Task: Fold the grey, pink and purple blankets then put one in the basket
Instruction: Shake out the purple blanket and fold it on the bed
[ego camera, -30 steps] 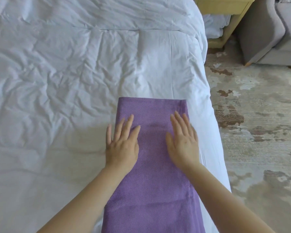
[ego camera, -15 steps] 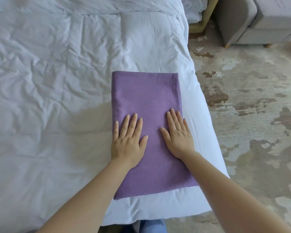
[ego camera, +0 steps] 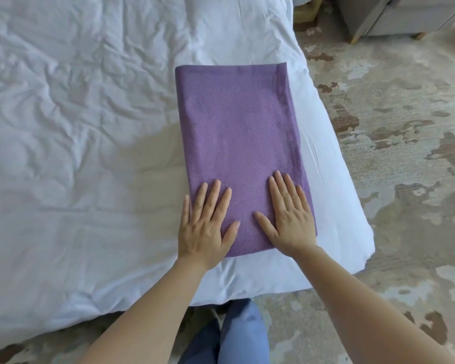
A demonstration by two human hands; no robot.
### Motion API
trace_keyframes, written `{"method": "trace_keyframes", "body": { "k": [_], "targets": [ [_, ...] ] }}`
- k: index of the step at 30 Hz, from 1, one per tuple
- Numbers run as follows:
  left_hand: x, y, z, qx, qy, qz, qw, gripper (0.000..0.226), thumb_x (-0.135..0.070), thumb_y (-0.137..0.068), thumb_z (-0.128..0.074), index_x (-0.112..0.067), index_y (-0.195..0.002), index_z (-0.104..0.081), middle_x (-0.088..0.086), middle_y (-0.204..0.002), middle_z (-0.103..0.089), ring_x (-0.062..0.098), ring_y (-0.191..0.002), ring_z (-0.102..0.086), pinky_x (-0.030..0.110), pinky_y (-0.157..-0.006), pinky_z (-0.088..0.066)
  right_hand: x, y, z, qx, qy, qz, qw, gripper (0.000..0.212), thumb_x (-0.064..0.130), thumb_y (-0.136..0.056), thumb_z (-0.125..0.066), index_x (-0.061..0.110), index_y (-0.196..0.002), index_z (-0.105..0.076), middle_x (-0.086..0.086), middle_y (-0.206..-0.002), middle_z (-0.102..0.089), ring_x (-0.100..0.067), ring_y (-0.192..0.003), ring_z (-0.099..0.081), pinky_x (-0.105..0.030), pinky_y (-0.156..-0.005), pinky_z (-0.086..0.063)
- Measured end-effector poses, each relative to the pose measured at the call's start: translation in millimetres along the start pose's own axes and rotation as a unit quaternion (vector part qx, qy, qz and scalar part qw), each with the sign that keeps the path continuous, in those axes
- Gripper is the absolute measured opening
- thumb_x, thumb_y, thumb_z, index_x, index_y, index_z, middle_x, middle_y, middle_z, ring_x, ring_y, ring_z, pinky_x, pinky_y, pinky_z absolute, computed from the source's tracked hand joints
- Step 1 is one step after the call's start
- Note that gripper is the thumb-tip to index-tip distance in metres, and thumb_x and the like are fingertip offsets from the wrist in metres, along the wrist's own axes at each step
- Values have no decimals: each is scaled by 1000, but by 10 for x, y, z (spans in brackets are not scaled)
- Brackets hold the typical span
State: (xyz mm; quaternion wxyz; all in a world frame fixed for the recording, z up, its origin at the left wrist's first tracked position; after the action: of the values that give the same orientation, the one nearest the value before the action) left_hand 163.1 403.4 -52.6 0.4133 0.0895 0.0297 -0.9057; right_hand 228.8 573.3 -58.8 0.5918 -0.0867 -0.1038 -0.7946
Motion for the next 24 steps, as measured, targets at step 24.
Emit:
{"method": "trace_keyframes", "body": {
  "k": [24],
  "targets": [
    [326, -2392, 477, 53, -104, -156, 981, 74, -74, -84, -4, -40, -149, 8, -7, -160, 13, 18, -147, 14, 49, -116, 12, -85, -854, 444, -38, -24, -230, 972, 74, 64, -93, -12, 24, -153, 4, 9, -159, 13, -17, -147, 13, -40, -118, 11]
  ]
}}
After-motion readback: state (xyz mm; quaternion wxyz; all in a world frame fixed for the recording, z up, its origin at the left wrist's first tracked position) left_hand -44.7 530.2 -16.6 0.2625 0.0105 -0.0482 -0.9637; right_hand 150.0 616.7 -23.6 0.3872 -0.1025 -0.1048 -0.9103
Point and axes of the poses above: each hand's wrist, its own y-axis away from the middle knuckle, its own z-axis out of the back of the hand, x = y × z, the point moved 6 cm from there along -y, towards the middle knuckle
